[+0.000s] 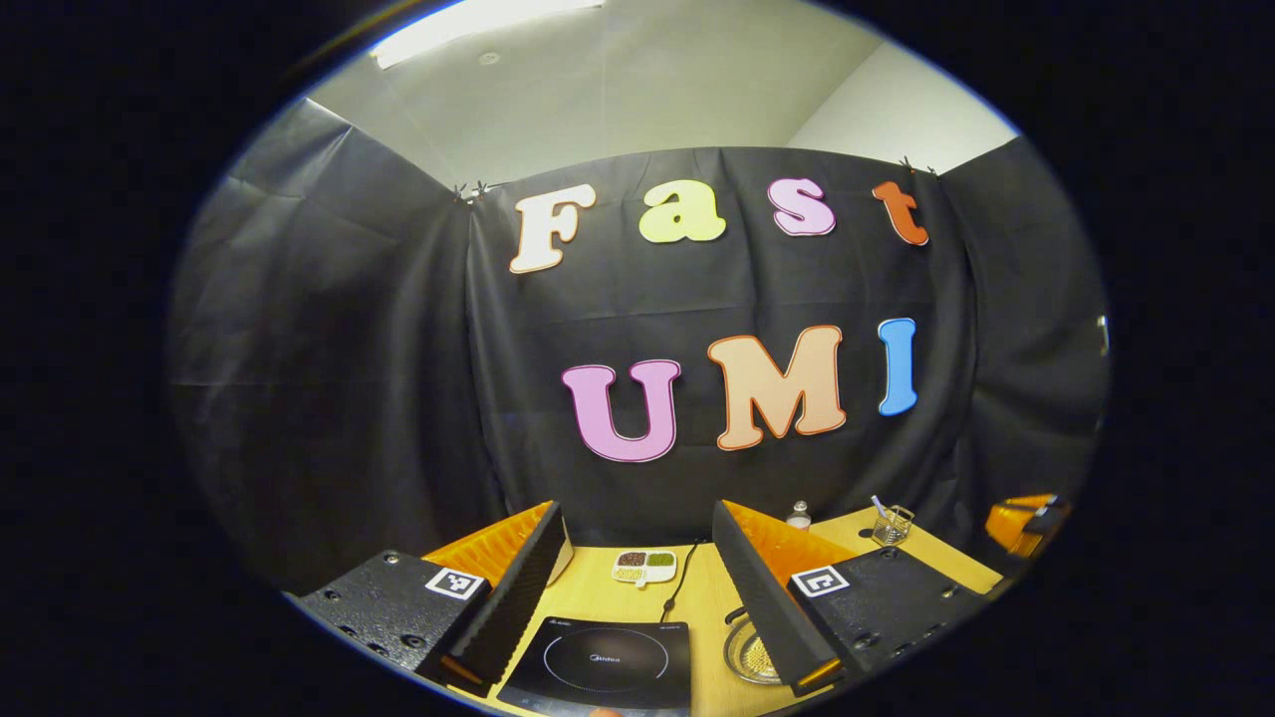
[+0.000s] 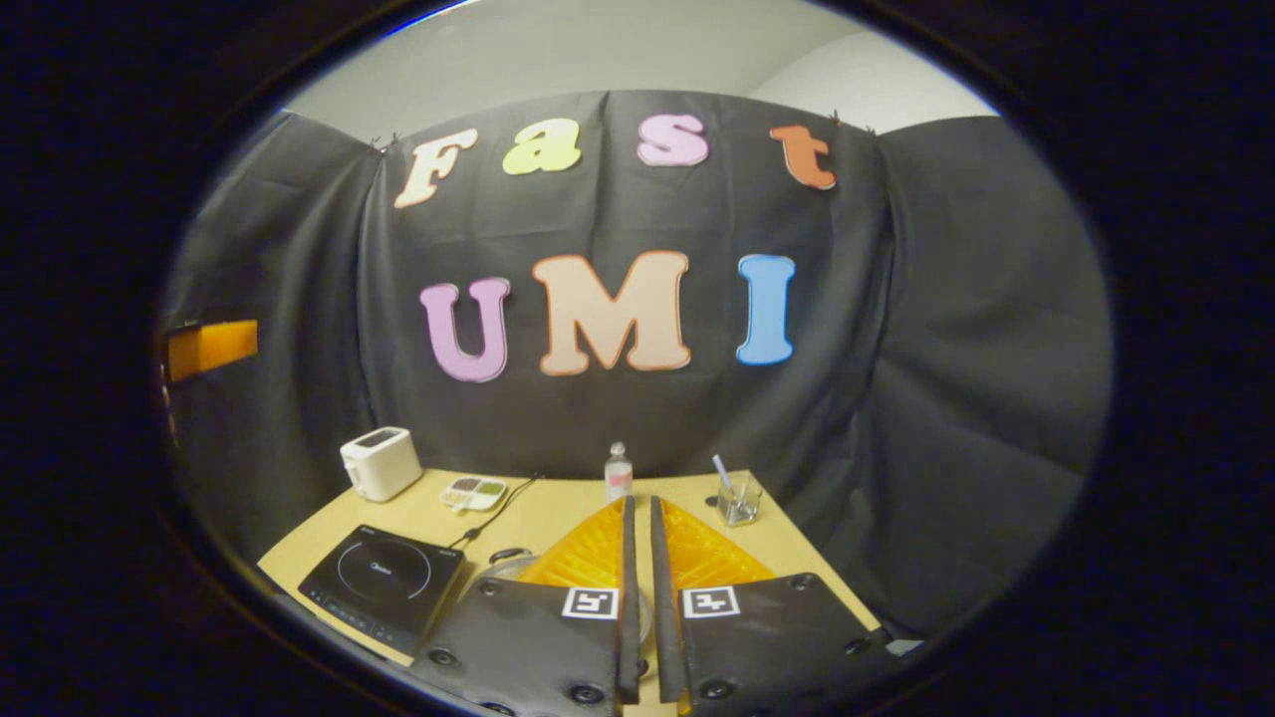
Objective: First push the handle of the pot to place it horizontally, then grasp the pot with both hands and set it on the induction cooktop.
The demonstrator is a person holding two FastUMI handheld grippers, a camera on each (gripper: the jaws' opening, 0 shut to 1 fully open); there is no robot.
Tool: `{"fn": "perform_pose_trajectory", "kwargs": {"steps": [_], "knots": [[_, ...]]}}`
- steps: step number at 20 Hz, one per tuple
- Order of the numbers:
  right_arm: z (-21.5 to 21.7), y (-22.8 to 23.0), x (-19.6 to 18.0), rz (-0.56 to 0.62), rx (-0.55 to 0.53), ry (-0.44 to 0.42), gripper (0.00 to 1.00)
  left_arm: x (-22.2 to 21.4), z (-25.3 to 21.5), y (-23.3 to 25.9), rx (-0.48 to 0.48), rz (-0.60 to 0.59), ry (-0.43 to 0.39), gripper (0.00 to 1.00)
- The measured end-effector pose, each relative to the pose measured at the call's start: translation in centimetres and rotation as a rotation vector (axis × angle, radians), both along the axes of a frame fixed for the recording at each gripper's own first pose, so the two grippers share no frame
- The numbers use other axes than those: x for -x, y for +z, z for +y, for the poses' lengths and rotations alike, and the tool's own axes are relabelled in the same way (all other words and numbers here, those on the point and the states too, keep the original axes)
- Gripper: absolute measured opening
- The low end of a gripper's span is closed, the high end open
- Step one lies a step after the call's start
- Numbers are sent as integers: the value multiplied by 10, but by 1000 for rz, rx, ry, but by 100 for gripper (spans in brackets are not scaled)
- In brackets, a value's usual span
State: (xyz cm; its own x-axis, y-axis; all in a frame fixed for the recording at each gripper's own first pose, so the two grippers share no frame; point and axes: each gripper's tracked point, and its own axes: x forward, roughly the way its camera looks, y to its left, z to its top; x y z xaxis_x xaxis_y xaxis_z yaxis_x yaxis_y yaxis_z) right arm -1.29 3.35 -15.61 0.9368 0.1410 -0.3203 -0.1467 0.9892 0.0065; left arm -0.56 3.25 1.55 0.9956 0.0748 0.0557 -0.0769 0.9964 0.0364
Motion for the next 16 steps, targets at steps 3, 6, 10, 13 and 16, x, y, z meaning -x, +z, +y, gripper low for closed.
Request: {"fn": "perform_pose_trajectory", "kwargs": {"steps": [3, 6, 10, 13, 16], "knots": [[7, -54, 14, 119, -6, 46, 9, 3, 4, 4, -4, -11, 18, 96], [13, -98, 30, 218, -2, 80, 10, 7, 6, 6, -2, -14, 30, 96], [21, -156, 52, 344, 32, 136, 9, 11, 10, 2, -2, -6, 46, 96], [31, -197, 72, 436, 79, 207, 9, 12, 12, -1, 1, 1, 56, 96], [39, -230, 90, 527, 103, 268, 10, 12, 16, -6, 1, 12, 67, 96]]}}
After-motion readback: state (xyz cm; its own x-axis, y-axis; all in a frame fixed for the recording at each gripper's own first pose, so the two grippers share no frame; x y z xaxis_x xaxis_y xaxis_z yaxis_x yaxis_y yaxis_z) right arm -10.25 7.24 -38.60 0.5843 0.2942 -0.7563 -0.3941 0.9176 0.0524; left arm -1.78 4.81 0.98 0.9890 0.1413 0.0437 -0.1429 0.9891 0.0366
